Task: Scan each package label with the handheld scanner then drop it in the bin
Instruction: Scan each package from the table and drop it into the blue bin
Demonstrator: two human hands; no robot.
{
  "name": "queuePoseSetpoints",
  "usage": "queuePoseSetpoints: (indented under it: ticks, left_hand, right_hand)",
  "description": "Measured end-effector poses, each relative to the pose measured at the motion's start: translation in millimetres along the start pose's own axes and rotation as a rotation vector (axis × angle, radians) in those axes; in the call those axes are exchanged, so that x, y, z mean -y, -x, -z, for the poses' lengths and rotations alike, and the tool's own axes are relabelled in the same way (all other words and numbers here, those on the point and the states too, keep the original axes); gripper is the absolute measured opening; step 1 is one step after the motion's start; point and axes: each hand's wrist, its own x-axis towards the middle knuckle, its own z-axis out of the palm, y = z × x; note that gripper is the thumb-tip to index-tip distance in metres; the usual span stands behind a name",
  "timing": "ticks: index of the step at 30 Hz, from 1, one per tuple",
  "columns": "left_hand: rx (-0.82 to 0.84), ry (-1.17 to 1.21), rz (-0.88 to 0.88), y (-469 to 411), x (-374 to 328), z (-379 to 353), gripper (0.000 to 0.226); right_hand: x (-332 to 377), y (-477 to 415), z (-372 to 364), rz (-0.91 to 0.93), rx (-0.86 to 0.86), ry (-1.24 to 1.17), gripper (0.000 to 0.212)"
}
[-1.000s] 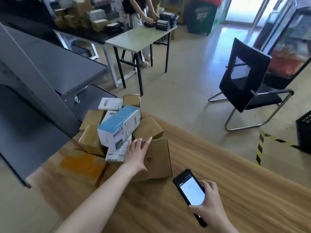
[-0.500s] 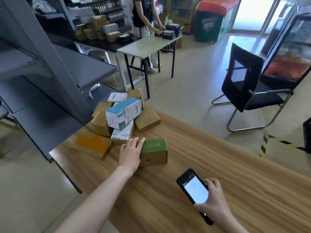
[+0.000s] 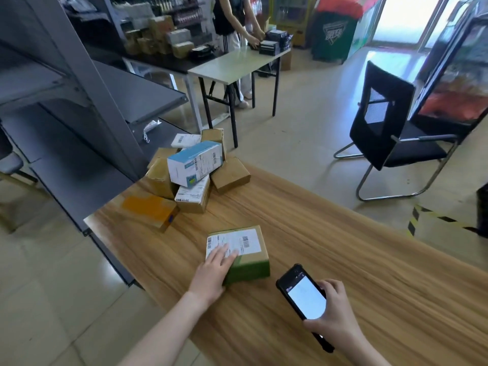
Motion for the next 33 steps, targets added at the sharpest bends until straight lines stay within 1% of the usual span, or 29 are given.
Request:
queuePoseSetpoints:
  ticks: [6,10,11,13,15,16,18,20,22,26,28,33]
  left_hand:
    - [0.028,0.048,-0.014,4.2,-3.0,-26.0,0.086]
    - [0.007,0.13,-0.016,-3.1,6.1,-23.9,0.088]
    - [-0.009,0.192,0.008,-6.4,9.5,-20.9,0.091]
    - [-0.035,0.316,0.11,-15.0,16.6,-15.3,0.101]
    - [-0.007,0.383,0.215,-25.6,23.4,-10.8,0.115]
    - [0.049,0.372,0.221,-30.8,26.2,-8.6,0.122]
    - [0.2,0.252,0.142,-40.2,30.0,-4.4,0.134]
    - [0.316,0.12,0.052,-47.9,32.6,-0.5,0.141]
    - [0.377,0.047,-0.003,-54.7,34.5,2.6,0.143]
    - [0.384,-0.034,-0.088,-66.3,39.5,9.0,0.14]
    - [0.386,-0.028,-0.116,-70.3,42.8,11.1,0.14]
    - [0.403,-0.033,-0.132,-76.9,45.3,13.1,0.141]
  right_hand:
    - [-0.1,1.1,-5.8,-0.041,0.024,0.025,0.09]
    - [3.6,-5.4,-6.0,-0.042,0.064,0.071,0.091]
    - [7.0,-7.9,-5.1,-0.031,0.075,0.093,0.092]
    - [16.8,-13.7,-1.4,-0.012,0.094,0.151,0.095]
    - [28.1,-20.7,5.2,0.003,0.109,0.243,0.099]
    - [33.8,-24.8,9.1,0.02,0.113,0.298,0.101]
    - [44.5,-34.7,17.2,0.065,0.12,0.398,0.101]
    - [55.2,-44.7,25.3,0.095,0.139,0.489,0.103]
    - [64.7,-52.0,31.3,0.113,0.153,0.556,0.106]
    - [79.7,-58.7,35.0,0.115,0.161,0.608,0.105]
    - [84.9,-60.7,33.8,0.105,0.166,0.632,0.103]
    - [93.6,-66.0,33.0,0.144,0.159,0.732,0.1]
